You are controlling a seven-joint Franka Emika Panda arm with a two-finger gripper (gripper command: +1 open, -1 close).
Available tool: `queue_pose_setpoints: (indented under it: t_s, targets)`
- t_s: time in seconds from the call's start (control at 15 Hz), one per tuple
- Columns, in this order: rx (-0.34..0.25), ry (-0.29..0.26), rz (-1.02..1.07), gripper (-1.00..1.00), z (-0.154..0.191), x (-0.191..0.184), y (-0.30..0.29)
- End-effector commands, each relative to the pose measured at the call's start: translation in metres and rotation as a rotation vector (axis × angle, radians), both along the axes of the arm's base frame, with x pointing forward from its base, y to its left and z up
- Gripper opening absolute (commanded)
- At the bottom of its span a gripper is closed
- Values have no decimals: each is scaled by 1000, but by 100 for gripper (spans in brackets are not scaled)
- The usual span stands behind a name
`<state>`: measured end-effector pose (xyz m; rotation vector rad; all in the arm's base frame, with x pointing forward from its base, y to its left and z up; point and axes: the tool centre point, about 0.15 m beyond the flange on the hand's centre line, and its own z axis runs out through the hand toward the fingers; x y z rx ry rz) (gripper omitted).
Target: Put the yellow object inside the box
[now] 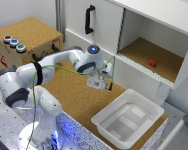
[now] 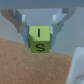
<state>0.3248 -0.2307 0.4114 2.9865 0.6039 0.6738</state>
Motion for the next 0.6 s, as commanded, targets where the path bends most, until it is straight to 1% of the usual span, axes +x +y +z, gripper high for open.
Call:
queue_pose_setpoints:
  t_s: [0.0,0.07,0.2,0.4,0.47,0.53]
  targets:
    - [-13,114,12,-100,11,22,-85]
    - [-20,114,1,-100,9,21,-101]
    - [-47,158,17,-100,-12,25,-137]
    - [-24,178,70,-100,-48,38,-187]
    - [-17,157,95,-100,-58,42,-202]
    - [12,137,123,-100,-67,44,-214]
